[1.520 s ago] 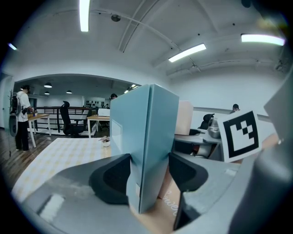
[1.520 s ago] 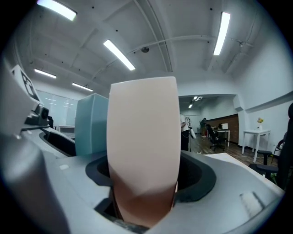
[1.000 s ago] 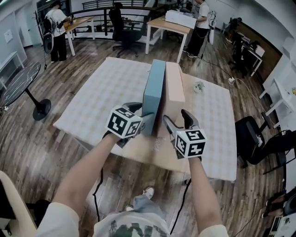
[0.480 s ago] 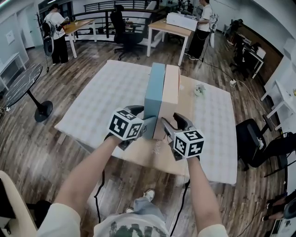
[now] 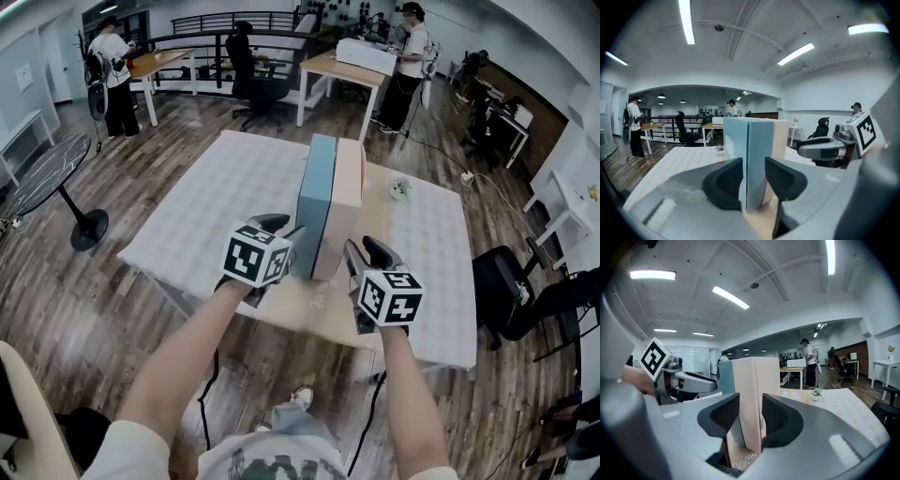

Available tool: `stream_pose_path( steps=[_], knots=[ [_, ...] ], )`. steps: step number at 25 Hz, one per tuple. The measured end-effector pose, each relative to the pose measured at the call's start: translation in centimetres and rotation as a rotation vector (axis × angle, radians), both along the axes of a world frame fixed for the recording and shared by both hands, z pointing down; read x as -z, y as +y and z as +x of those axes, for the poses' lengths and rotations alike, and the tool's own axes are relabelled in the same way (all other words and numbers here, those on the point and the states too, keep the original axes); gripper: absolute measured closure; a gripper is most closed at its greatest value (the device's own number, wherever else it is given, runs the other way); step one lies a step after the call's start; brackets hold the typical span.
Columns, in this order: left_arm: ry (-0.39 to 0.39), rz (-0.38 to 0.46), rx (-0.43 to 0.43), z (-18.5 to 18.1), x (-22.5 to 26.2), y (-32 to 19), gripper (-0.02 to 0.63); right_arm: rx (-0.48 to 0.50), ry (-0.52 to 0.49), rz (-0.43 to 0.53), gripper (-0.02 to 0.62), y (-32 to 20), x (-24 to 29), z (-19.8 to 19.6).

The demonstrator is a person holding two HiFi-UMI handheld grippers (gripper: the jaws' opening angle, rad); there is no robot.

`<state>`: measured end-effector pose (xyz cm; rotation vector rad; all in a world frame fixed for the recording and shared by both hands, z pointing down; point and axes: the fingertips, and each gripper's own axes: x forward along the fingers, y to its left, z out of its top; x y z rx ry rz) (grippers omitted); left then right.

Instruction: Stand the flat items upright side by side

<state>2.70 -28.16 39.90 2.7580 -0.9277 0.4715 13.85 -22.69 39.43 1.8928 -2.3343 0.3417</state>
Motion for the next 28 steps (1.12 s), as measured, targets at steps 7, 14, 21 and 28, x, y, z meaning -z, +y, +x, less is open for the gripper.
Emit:
stream_pose_path(
  steps=[7,14,21,28],
  knots=[
    [0.011,0.072,0.06,-3.0,2.7,3.2,0.547,-0.074,-0.004,-0.008,0.545,4.4,2.0,0.5],
    [0.004,0.096,0.087,-6.2,3.0,5.1,0.601,-0.09,0.014,0.004,0.597,6.8,3.1,0.2],
    [0.023,0.09,0.075,-6.7,3.1,6.9,0.601,-0.049,0.042,0.017,0.597,7.8,3.3,-1.9],
    [0.018,0.09,0.059,-6.5,3.4,7.3,0.601,-0.039,0.042,0.021,0.597,8.0,3.4,-2.6]
  ],
)
